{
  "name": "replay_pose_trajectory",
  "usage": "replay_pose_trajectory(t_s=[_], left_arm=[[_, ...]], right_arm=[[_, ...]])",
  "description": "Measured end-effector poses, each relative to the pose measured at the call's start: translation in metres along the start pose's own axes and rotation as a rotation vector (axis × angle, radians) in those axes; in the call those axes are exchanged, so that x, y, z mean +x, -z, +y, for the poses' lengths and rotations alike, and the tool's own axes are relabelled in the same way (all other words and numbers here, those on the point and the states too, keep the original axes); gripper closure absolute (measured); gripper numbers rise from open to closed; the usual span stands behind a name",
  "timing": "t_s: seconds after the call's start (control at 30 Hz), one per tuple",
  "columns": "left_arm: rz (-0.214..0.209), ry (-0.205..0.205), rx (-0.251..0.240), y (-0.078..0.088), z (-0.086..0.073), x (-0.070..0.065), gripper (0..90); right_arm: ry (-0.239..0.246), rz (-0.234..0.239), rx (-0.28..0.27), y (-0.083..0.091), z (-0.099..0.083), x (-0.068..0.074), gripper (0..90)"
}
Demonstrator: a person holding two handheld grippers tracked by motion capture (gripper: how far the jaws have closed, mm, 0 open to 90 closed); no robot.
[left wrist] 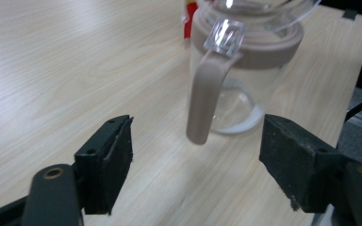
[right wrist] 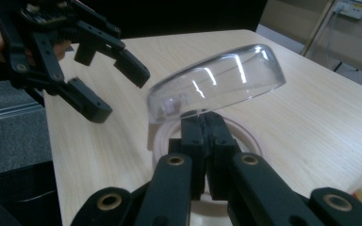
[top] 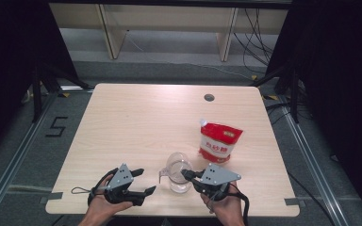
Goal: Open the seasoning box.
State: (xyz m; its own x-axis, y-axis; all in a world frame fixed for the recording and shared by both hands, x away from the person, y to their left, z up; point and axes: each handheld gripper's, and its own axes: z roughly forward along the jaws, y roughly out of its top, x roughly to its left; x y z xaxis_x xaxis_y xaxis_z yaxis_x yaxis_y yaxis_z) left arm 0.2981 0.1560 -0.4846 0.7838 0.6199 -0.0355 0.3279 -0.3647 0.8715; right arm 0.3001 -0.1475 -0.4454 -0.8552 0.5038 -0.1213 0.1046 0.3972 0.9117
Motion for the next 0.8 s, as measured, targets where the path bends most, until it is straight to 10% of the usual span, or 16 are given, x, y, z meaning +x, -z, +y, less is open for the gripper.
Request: replay_pose_trajectory(t_s=[0.47,0.8], left_arm=[[0.070,0.049,-0.011,0.008,-0.016,0.001,15.3],[0.044,0.019,0.028,0.005,-0.015,-0.004,15.4]], right_arm=[[0.015,0.034,-0.037,-0.012,0.007,0.011,87.5],[0.033,0.066,-0.035,-0.022,0.010,0.018,87.0]])
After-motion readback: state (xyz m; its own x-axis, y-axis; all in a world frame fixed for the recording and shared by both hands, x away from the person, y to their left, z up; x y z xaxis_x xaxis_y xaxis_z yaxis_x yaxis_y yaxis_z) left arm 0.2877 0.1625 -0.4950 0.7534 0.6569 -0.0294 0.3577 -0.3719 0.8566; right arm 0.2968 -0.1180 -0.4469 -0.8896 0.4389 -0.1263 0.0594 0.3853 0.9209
